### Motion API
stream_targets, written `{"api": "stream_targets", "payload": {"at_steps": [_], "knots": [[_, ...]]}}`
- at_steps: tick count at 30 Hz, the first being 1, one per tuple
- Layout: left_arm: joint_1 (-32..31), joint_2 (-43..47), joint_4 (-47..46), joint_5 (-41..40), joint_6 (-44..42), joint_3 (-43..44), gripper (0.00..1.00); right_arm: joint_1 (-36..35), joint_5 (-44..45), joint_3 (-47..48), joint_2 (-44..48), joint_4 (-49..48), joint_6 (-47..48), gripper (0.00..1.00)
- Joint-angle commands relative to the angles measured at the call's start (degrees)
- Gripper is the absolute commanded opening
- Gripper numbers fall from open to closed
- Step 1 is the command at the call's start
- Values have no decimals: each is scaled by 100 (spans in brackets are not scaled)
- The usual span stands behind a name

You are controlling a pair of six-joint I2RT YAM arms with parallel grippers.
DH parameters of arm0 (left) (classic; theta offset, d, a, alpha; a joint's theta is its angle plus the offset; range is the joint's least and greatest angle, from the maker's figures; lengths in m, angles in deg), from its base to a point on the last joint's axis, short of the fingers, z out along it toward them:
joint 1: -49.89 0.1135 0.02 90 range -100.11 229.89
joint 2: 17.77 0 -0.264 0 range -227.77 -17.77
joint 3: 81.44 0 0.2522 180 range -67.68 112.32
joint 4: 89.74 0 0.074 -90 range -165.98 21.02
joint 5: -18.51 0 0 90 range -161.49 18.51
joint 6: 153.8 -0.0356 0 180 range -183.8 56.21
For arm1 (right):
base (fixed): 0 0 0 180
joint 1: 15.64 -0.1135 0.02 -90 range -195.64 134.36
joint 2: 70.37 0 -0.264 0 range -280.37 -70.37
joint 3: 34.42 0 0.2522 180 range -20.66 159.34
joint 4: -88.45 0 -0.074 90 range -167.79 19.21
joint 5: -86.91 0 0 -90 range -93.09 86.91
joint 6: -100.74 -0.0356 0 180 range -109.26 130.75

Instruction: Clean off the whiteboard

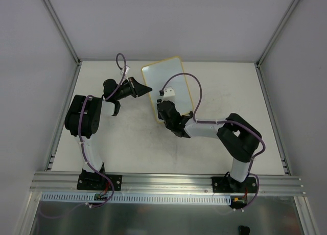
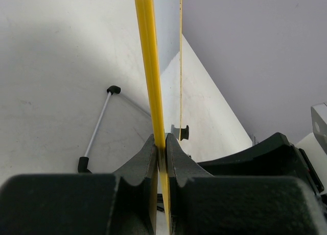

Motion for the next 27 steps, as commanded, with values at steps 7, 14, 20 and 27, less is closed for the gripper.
{"api": "stream_targets", "payload": {"at_steps": [7,14,20,27], "knots": [[-177,146,-25,353,-603,-40,0,-439,-1217,44,-320,-537,-198,0],[-177,128,-33,353,-594,-22,0,-211,-321,-537,-39,-546,-118,0],[-168,146,-60,353,-594,-57,0,229,-285,-845,119,-546,-241,0],[-177,181,-42,362,-603,-66,0,703,-206,-1293,470,-537,-311,0]]}}
